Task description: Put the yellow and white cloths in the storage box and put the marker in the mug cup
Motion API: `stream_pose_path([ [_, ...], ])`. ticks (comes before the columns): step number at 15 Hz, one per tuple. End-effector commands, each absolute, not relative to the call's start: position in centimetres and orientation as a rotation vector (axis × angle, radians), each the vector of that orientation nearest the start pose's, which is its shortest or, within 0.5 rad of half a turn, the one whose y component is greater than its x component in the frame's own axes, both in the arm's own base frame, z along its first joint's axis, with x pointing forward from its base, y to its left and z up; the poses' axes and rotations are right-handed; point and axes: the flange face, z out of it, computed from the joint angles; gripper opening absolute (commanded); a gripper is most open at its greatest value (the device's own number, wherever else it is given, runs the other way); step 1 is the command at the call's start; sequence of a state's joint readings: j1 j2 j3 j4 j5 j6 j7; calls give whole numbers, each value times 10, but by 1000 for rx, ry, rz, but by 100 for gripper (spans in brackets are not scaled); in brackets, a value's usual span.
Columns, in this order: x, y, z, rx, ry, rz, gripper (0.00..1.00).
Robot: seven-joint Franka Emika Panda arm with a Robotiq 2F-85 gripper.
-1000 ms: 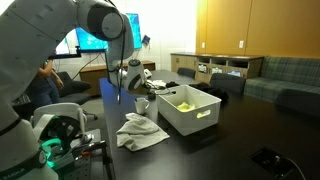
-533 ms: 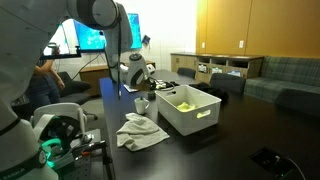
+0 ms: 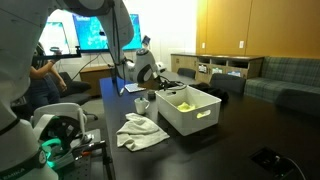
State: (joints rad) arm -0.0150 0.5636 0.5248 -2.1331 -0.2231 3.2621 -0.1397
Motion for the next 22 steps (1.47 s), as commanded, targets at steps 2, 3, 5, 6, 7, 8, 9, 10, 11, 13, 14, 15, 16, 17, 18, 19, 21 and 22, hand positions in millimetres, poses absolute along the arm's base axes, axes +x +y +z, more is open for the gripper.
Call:
stream_pose_path([
  [2, 554, 273, 247, -2635, -860, -796, 100],
  [3, 559, 266, 242, -2658, -841, -773, 100],
  [5, 567, 252, 235, -2697, -800, -732, 100],
  [6, 569, 246, 232, -2713, -783, -711, 100],
  [7, 571, 239, 230, -2727, -766, -699, 100],
  [8, 571, 232, 231, -2738, -749, -688, 100],
  [9, 571, 226, 230, -2748, -738, -680, 100],
  [10, 572, 222, 227, -2755, -727, -677, 100],
  [11, 570, 216, 228, -2756, -733, -663, 100],
  [13, 566, 209, 226, -2756, -754, -623, 100],
  [14, 564, 205, 226, -2758, -766, -611, 100],
  [15, 561, 202, 226, -2758, -785, -581, 100],
  [16, 558, 198, 225, -2763, -802, -550, 100],
  [17, 555, 193, 223, -2774, -814, -519, 100],
  [18, 554, 188, 221, -2784, -820, -488, 100],
  [19, 553, 184, 219, -2792, -828, -455, 100],
  [21, 554, 178, 217, -2800, -841, -407, 100],
  [22, 554, 177, 215, -2804, -843, -382, 100],
])
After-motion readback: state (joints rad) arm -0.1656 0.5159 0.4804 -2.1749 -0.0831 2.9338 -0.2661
